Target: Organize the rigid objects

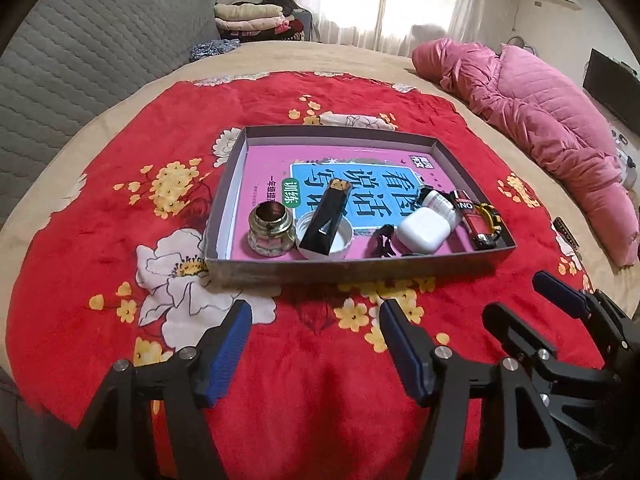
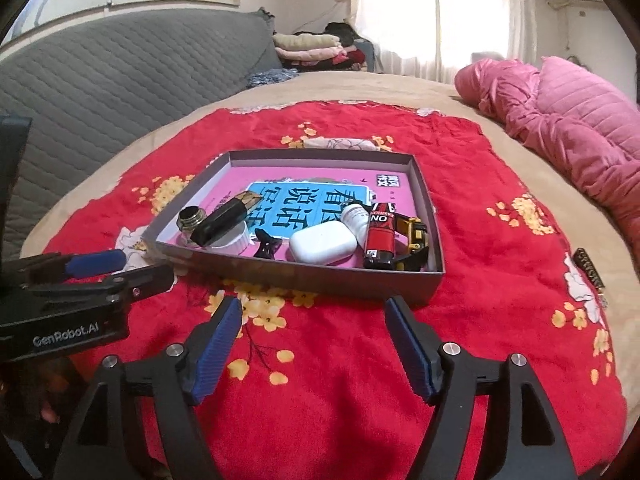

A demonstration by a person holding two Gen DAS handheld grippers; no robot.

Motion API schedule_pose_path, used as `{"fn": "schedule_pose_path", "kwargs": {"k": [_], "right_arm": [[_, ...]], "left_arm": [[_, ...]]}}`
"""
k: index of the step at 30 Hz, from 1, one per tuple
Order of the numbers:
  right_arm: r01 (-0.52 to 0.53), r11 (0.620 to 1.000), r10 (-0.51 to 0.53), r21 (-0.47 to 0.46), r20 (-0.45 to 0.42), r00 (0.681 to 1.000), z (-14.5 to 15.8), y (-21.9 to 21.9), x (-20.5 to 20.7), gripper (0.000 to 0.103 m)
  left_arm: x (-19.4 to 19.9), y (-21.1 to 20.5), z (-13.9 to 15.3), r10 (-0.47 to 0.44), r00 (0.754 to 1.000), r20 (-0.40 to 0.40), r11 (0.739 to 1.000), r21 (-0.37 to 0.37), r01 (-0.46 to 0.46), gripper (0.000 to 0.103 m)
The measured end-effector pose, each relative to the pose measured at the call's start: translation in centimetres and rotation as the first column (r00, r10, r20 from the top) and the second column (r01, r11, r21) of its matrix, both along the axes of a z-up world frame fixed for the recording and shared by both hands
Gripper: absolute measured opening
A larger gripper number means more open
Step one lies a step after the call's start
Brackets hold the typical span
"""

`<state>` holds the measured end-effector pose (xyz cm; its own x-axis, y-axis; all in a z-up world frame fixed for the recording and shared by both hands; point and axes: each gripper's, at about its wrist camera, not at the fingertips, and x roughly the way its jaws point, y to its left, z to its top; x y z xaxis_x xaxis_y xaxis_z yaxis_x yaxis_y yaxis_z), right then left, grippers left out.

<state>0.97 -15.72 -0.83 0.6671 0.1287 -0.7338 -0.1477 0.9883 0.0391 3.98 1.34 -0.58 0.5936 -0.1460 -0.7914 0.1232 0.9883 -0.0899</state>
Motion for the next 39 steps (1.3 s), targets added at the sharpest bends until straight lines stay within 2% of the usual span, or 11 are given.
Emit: {"fn": "schedule_pose_path", "kwargs": {"k": [18, 23, 39], "right_arm": [[0.019, 0.999, -0.018, -0.038, 0.02, 1.0, 1.2, 1.3, -2.4, 0.076], [0.012, 0.999, -0.011, -0.048, 0.008, 1.0, 0.8, 1.6, -2.3, 0.076], [0.011, 0.999, -0.012, -0.036, -0.05, 0.999, -0.8, 1.3, -1.9, 0.076]], "left_arm": [[-3.0, 0.4, 1.0, 0.017, 1.0, -0.009, 1.0, 0.005, -0.017, 0.066], [-2.9, 0.5, 1.0, 0.026, 1.0, 0.008, 0.999, 0.024, -0.027, 0.066], [-2.8, 0.2, -0.4, 0.011, 1.0, -0.02, 0.999, 0.037, -0.01, 0.066]]}}
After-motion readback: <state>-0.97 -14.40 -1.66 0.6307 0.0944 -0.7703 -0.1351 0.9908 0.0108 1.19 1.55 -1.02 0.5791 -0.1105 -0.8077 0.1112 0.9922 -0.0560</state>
